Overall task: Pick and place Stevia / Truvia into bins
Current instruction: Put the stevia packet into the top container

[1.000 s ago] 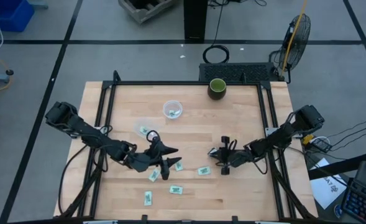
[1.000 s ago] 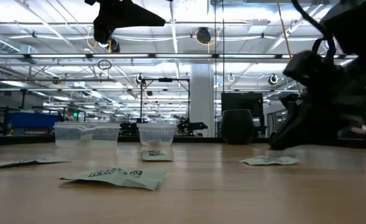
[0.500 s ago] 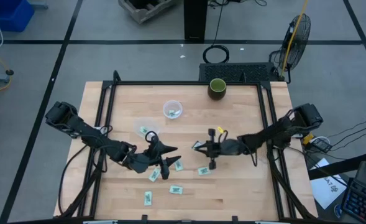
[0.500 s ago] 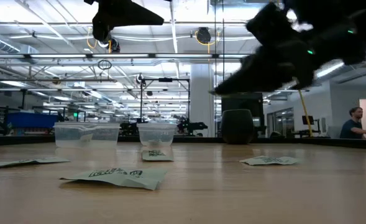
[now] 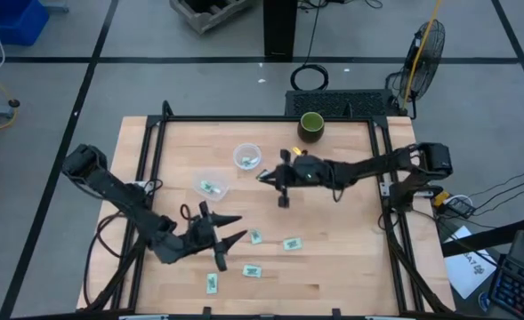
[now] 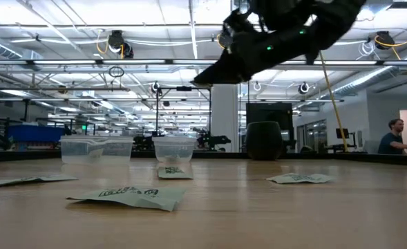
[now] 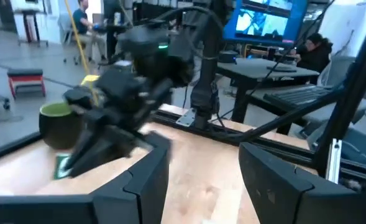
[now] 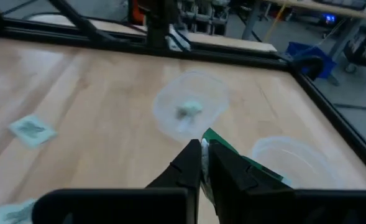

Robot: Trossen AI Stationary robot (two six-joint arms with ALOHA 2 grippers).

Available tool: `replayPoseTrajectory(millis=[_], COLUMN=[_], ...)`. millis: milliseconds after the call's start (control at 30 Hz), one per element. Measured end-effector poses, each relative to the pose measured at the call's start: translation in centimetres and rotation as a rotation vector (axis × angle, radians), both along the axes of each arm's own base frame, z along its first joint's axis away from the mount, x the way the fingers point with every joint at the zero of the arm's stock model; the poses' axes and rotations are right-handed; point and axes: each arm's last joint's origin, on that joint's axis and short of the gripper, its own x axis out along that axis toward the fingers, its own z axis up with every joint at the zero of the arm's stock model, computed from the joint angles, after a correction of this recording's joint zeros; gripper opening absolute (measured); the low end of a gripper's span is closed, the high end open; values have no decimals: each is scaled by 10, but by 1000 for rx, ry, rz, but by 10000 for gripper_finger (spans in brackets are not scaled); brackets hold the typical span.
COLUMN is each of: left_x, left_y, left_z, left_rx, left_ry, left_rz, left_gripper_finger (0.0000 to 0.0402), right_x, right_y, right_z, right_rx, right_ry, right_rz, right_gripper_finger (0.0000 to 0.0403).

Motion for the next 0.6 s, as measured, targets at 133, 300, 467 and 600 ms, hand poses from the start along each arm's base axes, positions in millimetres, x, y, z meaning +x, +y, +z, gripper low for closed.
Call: replayPoseTrajectory(millis=[133,300,467,600], left_x=[-4,-8,-13,-15], left_y=[-5,-10,-13,-16], left_z=[2,3,5,5], left_rx=[38,46,64,72], left_ry=[-3,-8,-5,-5], left_rz=[0,-16,-5,4], left_gripper_finger=[200,200,200,200], right_x=[25,55,69,67], right_y=[-19,-45,-78,-101], right_z=[-4,-7,-15,-24], right_rx=[6,0,29,88], right_ry=[61,126,171,181], right_rz=[-25,-74,-153,-229], right_gripper_finger=[17,17,18,19])
